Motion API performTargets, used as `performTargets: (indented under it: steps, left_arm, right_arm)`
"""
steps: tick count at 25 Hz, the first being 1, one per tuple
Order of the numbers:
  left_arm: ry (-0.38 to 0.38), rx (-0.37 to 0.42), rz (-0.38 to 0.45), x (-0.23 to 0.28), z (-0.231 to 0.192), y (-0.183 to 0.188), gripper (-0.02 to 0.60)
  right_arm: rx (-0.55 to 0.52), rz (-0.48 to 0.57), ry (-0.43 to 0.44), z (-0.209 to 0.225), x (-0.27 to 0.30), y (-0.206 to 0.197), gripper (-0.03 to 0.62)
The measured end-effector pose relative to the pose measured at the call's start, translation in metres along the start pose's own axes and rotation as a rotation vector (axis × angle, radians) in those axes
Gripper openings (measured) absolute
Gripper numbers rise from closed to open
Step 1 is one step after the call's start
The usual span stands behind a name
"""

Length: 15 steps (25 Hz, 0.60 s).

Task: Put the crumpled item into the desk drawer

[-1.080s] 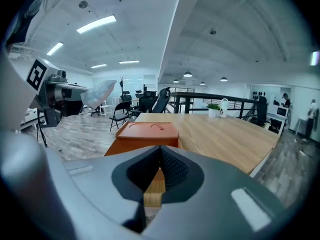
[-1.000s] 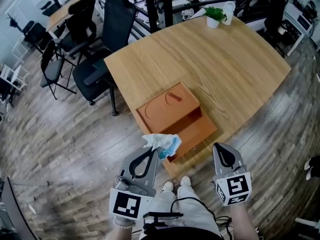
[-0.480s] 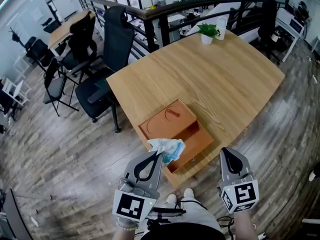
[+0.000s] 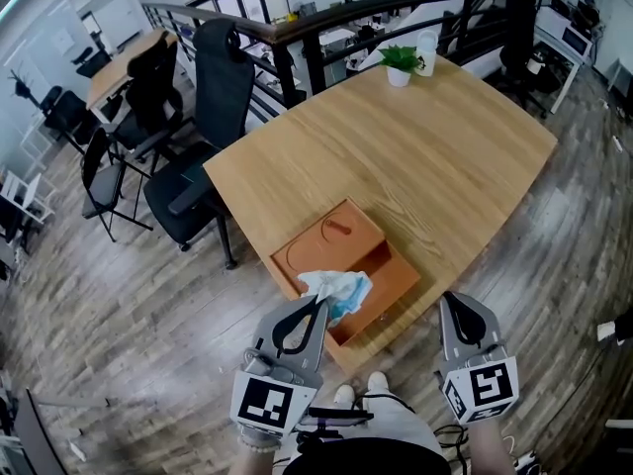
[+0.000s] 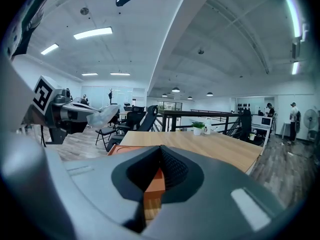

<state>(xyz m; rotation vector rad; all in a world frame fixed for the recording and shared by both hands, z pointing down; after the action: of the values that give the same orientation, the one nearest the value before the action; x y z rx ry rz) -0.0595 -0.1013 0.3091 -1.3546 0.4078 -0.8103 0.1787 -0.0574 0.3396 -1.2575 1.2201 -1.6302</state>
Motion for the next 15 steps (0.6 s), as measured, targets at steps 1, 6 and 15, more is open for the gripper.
performTargets:
  steps: [1, 6, 15]
  left_arm:
    - [-0.006, -0.008, -0.011, 0.004, 0.001, -0.003, 0.006]
    - [-0.043, -0.042, -0.06, 0.026, 0.005, -0.021, 0.006]
    - [-0.144, -0.05, -0.153, 0.072, 0.021, -0.056, 0.006]
  right_arm:
    - [0.002, 0.0, -0.002, 0.001, -0.001, -0.001, 0.0]
    - [0.015, 0.002, -0.007, 0.004, -0.001, -0.005, 0.0]
    - [0.051, -0.014, -0.031, 0.013, -0.014, -0.018, 0.002]
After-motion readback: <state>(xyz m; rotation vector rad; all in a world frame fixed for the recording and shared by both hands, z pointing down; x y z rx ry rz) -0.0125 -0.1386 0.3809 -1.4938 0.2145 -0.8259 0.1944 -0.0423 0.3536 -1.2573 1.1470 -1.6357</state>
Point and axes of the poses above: the fingertips, and each gripper's own axes: x forward along the fingers, z to its right, y out of its top, the point moved 7 cm from there along -x, backward along the fingers, and after that the axes turned 7 degrees about x, right-handed, at the moved point
